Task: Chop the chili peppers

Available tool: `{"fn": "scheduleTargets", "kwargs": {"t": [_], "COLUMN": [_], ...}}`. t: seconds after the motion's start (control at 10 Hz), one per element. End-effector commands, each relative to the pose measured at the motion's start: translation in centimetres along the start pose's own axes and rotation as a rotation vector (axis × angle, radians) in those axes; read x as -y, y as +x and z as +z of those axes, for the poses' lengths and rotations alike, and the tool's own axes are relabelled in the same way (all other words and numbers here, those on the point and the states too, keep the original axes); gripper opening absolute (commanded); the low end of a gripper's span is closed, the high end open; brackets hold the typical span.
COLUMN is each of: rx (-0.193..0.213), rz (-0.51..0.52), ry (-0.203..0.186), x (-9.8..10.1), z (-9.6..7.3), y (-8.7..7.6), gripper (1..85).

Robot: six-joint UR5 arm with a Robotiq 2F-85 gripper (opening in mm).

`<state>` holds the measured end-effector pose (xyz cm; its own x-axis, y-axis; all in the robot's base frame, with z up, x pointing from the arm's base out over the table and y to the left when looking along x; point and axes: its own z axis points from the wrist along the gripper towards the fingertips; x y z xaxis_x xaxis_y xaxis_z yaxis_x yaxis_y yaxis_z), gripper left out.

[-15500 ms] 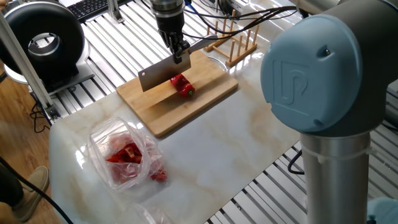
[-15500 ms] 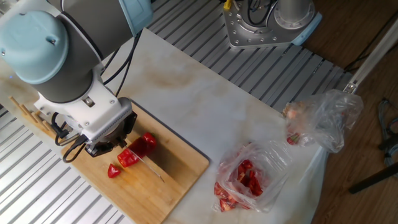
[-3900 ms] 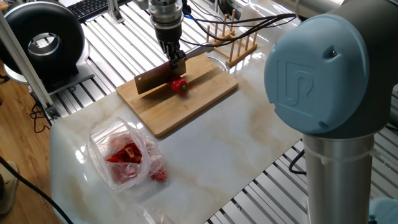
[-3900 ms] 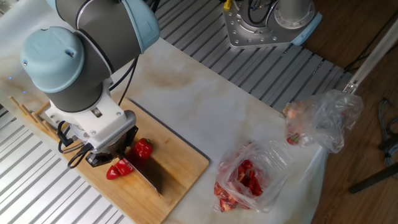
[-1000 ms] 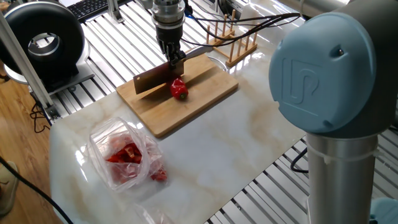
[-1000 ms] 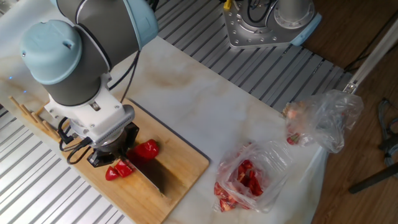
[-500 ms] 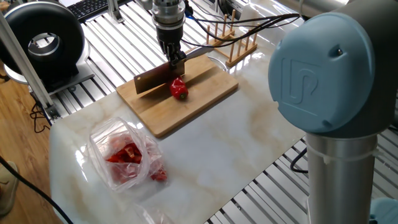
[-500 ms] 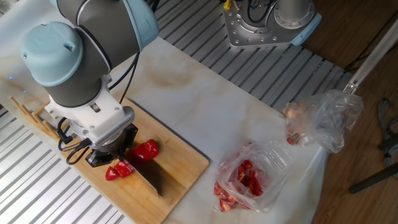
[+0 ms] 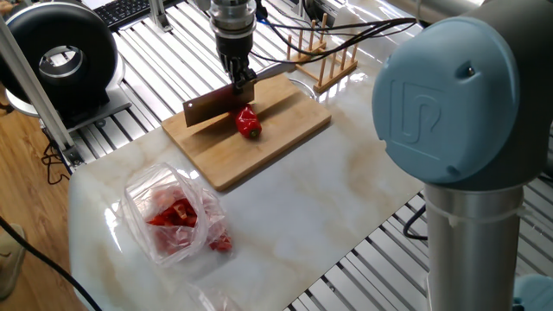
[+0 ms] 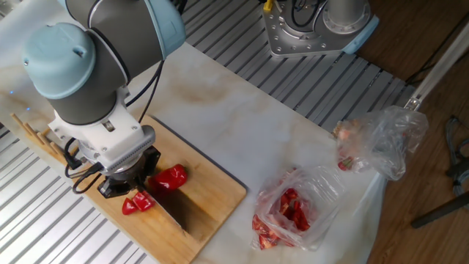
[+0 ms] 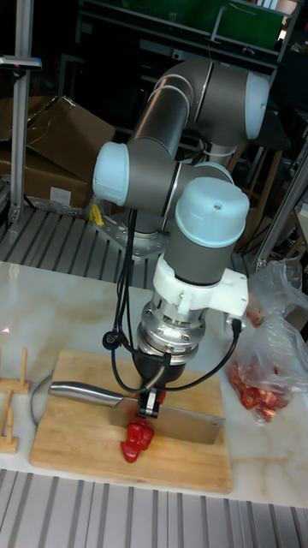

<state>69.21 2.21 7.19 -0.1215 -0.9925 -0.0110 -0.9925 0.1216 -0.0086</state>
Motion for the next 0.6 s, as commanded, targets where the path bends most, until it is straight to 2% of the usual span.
{"fn": "scheduleTargets", "kwargs": {"t": [0.0, 0.4, 0.5], "rx": [0.001, 0.003, -0.007], "rz": [0.006, 0.002, -0.006], "ry": [0.011, 0.013, 0.016], "x": [0.61, 0.81, 0.96], "z": [-0.34, -0.39, -0.48], "y": [0.61, 0.93, 1.33], "gripper": [1.3, 1.3, 1.3]}}
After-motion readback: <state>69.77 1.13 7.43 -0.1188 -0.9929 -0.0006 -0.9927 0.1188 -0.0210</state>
